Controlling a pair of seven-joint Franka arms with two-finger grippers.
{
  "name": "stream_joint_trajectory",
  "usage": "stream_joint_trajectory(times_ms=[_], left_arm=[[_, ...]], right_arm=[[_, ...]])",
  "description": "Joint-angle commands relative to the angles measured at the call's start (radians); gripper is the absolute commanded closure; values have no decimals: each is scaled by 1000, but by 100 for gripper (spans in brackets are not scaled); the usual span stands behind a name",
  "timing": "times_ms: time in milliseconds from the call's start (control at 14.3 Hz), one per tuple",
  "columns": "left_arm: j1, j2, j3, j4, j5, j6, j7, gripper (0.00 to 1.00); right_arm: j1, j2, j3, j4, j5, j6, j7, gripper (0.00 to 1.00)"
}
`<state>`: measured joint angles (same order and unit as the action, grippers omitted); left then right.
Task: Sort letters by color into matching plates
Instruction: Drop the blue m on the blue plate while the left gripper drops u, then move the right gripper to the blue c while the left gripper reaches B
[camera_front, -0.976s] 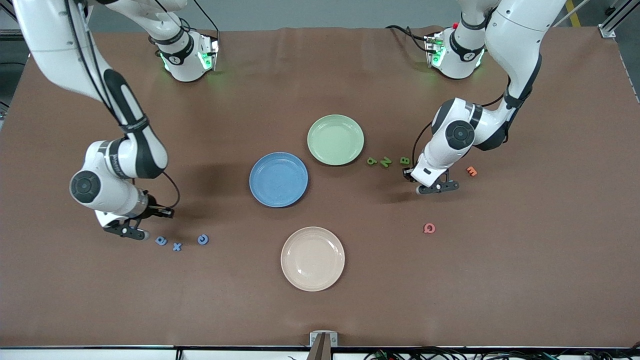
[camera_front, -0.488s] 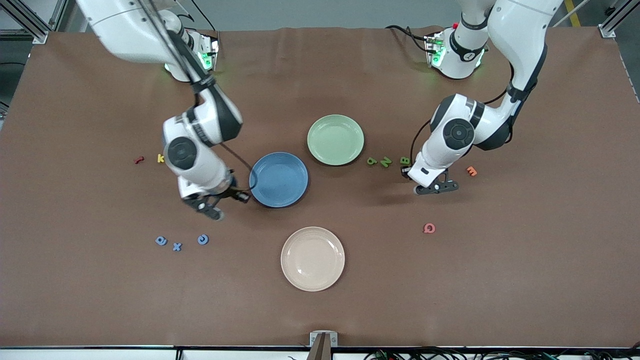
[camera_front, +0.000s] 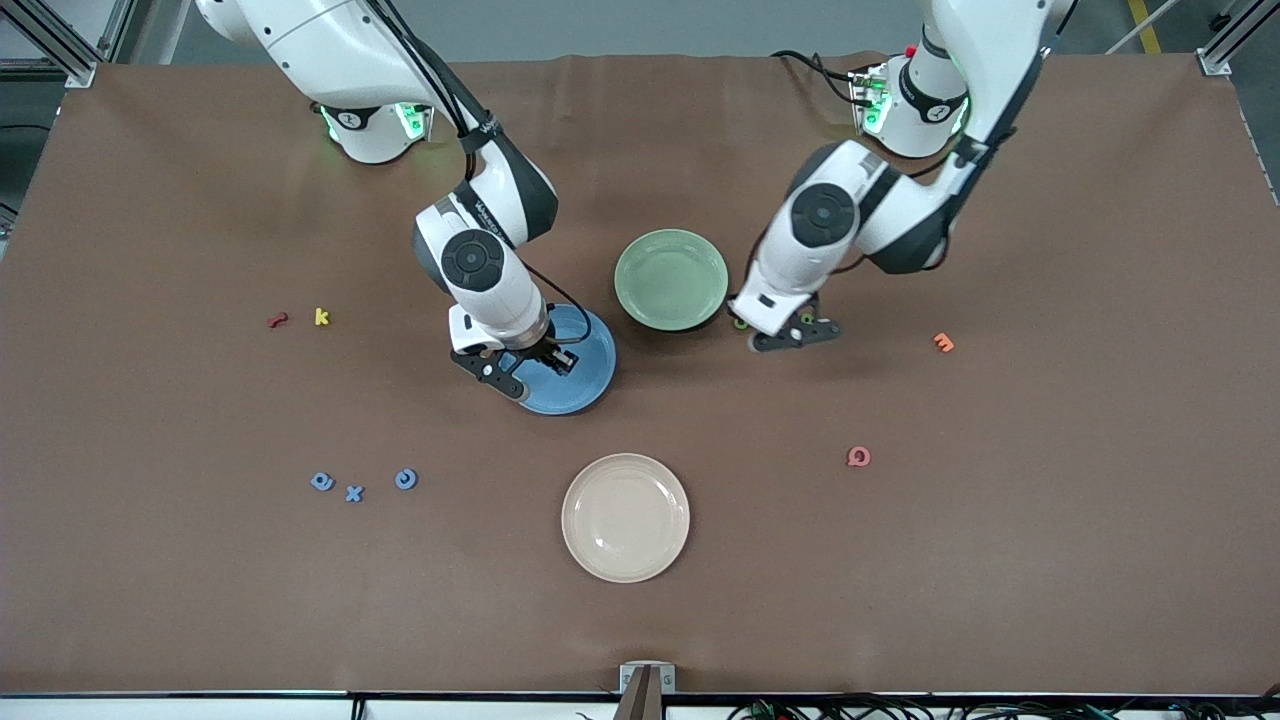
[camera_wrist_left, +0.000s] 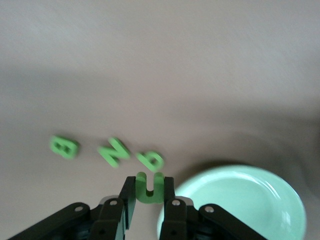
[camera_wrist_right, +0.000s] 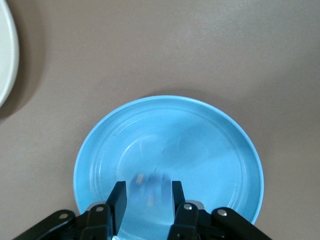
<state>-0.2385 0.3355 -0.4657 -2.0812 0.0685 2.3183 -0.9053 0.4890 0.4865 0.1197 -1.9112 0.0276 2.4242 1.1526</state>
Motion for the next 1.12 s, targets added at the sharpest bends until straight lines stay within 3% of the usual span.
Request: stream_joint_trajectory(times_ms=[0, 139, 209, 418, 558, 697, 837, 976, 1046], left_arm=[[-89, 26, 1, 10, 5, -17, -81, 77], [-133, 46, 2, -3, 11, -8, -119, 77], [-154, 65, 2, -3, 16, -5, -136, 77], [-195, 97, 4, 0, 19, -4, -172, 77], [-225, 123, 9, 0, 20, 19, -190, 77], [-240, 145, 10, 0, 51, 35, -217, 76], [-242, 161, 9, 3, 83, 45, -247, 75], [-240, 171, 10, 4, 94, 61, -256, 67], [-239, 169, 9, 4, 96, 61, -256, 52]], right_arm=[[-9, 1, -6, -2, 0, 9, 7, 60], [-15, 4, -8, 3, 0, 10, 3, 59], [-16, 6, -9, 4, 0, 9, -1, 52], [-68, 4, -14, 18, -3, -4, -101, 47], [-148, 4, -14, 21, -3, -4, -239, 22], [-232, 9, -14, 37, -3, -4, -389, 19], [-314, 21, -14, 43, -3, -4, -528, 7], [-375, 27, -15, 47, -3, -7, -638, 3], [-398, 30, -15, 47, -8, -7, -683, 3]])
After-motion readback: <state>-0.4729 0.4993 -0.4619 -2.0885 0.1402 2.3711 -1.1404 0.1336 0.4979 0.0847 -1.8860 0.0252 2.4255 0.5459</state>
